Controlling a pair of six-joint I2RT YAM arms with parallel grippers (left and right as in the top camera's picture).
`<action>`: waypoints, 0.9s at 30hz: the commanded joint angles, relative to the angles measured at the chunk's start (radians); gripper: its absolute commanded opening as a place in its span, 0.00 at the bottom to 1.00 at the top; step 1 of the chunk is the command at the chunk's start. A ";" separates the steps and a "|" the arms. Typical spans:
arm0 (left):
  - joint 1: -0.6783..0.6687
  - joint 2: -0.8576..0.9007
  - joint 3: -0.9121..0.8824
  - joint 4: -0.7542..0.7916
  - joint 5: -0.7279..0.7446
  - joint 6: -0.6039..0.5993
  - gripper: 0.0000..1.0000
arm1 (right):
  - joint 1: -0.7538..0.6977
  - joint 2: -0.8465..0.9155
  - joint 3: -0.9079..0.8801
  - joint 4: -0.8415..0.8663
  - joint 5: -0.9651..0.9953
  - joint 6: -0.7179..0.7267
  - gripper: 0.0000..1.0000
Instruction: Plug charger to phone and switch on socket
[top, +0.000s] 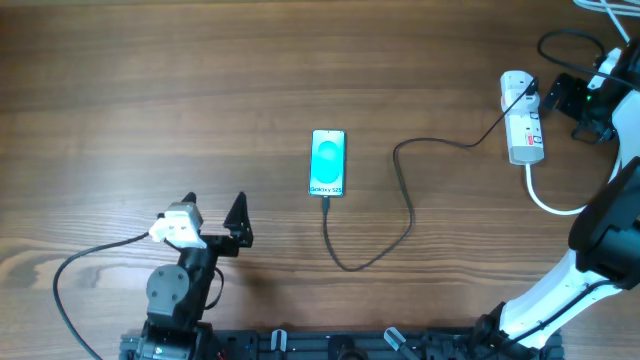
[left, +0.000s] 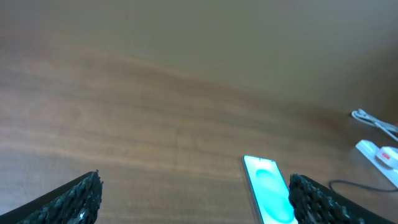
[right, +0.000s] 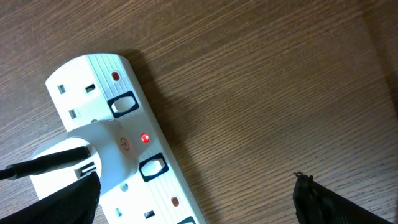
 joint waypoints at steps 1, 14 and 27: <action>0.008 -0.056 -0.001 -0.005 -0.019 0.042 1.00 | -0.003 -0.014 -0.002 0.002 -0.009 -0.013 0.99; 0.008 -0.056 -0.001 -0.005 -0.004 0.042 1.00 | -0.003 -0.014 -0.003 0.003 -0.009 -0.013 1.00; 0.008 -0.056 -0.001 -0.005 -0.004 0.042 1.00 | -0.003 -0.014 -0.003 0.002 -0.009 -0.013 1.00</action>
